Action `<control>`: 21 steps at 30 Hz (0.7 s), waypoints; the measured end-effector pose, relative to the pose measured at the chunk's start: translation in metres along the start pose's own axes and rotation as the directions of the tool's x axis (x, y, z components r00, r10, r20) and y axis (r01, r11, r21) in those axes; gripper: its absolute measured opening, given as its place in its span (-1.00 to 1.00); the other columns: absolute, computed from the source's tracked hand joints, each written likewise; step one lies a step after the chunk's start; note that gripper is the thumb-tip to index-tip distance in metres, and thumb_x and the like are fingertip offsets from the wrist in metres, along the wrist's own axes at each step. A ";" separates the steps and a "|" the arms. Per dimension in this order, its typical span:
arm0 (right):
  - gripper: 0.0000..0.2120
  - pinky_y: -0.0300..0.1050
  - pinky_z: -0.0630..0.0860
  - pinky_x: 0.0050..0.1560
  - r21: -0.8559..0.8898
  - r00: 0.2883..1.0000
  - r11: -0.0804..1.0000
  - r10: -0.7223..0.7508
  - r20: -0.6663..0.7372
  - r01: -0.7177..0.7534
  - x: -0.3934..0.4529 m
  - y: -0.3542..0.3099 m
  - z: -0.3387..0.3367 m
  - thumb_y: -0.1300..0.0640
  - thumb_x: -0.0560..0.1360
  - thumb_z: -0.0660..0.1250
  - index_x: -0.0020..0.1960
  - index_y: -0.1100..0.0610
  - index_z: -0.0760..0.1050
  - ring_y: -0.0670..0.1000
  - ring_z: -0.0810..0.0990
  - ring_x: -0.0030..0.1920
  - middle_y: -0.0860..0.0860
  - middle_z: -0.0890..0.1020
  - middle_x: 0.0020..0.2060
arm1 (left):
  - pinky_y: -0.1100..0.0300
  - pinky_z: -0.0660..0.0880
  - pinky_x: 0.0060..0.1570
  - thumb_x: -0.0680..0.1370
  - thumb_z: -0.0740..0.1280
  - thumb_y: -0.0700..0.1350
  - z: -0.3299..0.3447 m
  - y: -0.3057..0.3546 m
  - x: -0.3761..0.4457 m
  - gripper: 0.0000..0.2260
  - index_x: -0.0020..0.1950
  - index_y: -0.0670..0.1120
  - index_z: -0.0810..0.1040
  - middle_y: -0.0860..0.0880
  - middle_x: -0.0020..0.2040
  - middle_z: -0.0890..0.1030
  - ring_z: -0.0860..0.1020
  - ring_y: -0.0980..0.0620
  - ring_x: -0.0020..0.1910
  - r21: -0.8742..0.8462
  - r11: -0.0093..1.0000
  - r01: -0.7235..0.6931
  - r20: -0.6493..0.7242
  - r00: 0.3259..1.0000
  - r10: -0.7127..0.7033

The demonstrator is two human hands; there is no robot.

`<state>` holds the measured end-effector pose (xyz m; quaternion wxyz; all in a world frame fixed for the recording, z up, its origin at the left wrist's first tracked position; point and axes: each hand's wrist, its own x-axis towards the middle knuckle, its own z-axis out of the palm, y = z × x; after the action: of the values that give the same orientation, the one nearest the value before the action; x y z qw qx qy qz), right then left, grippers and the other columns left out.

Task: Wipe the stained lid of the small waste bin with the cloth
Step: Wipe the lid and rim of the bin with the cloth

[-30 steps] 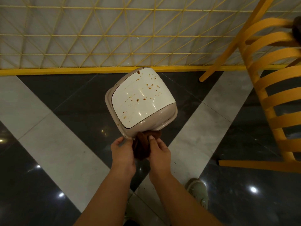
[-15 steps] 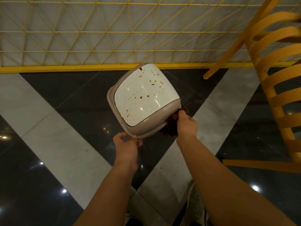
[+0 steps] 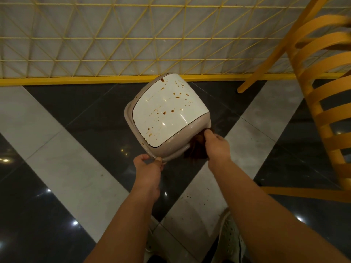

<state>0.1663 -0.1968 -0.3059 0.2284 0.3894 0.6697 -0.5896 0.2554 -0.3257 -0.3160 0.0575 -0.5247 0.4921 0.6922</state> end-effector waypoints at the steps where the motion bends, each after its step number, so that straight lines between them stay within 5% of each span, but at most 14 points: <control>1: -0.88 -0.13 0.43 -0.17 -0.002 1.000 1.000 -0.001 0.006 0.001 0.005 -0.006 -0.003 0.03 0.55 0.27 -0.08 0.07 0.51 0.01 0.53 -0.12 0.06 0.58 -0.09 | 0.27 0.45 -0.15 0.55 0.30 -0.27 0.000 0.001 -0.001 -0.67 0.22 -0.02 0.29 -0.09 -0.01 0.50 0.51 0.04 -0.10 0.005 1.000 0.005 0.004 1.000 -0.005; 8: -0.86 0.04 0.47 0.21 -0.050 0.991 0.998 0.055 0.124 -0.050 0.014 0.001 -0.012 -0.05 0.55 0.26 -0.09 0.01 0.47 0.08 0.55 0.08 0.06 0.59 0.02 | 0.13 0.50 0.04 0.55 0.30 -0.26 -0.006 0.004 0.006 -0.65 0.29 -0.03 0.36 -0.06 -0.02 0.54 0.57 0.03 -0.10 -0.098 0.995 0.024 -0.059 0.998 -0.030; 13: -0.70 0.08 0.46 0.27 0.062 0.991 0.994 0.078 0.111 -0.085 -0.010 0.040 -0.002 0.00 0.54 0.24 0.21 0.11 0.42 0.10 0.53 0.14 0.09 0.56 0.12 | 0.01 0.37 0.30 0.58 0.24 -0.21 -0.005 0.004 0.002 -0.76 0.25 -0.10 0.47 -0.09 0.00 0.63 0.60 0.01 0.00 -0.234 0.964 0.128 0.048 0.992 -0.120; 15: -0.65 0.09 0.50 0.23 0.098 0.989 0.992 0.071 0.131 -0.084 -0.025 0.061 0.006 0.03 0.54 0.25 0.28 0.14 0.43 0.09 0.56 0.12 0.10 0.59 0.13 | 0.00 0.45 0.23 0.56 0.25 -0.26 0.003 0.000 -0.004 -0.76 0.21 -0.15 0.52 -0.15 0.06 0.64 0.60 -0.05 0.05 -0.215 0.966 0.143 0.096 0.987 -0.125; 19: -0.76 -0.16 0.54 -0.15 0.114 0.989 0.988 0.087 0.116 -0.100 -0.052 0.094 0.013 0.11 0.55 0.24 0.19 0.12 0.48 0.01 0.61 -0.03 0.07 0.63 -0.01 | -0.04 0.54 -0.04 0.54 0.27 -0.27 0.012 -0.011 -0.009 -0.84 0.09 -0.14 0.56 -0.16 0.02 0.64 0.59 -0.14 0.04 -0.150 0.982 0.114 0.039 0.993 -0.109; 21: -0.80 -0.17 0.53 -0.14 0.144 0.995 0.987 0.066 0.080 -0.077 -0.055 0.098 0.008 0.15 0.56 0.23 0.16 0.13 0.49 0.02 0.61 -0.04 0.07 0.63 -0.04 | 0.01 0.52 -0.03 0.52 0.31 -0.28 0.011 -0.015 -0.007 -0.78 0.15 -0.14 0.51 -0.16 0.07 0.61 0.58 -0.12 0.06 -0.143 0.987 0.080 0.021 0.997 -0.078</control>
<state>0.2752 -0.2184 -0.3256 0.2450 0.4063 0.6009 -0.6432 0.2602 -0.3073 -0.3206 0.0507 -0.5411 0.4195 0.7271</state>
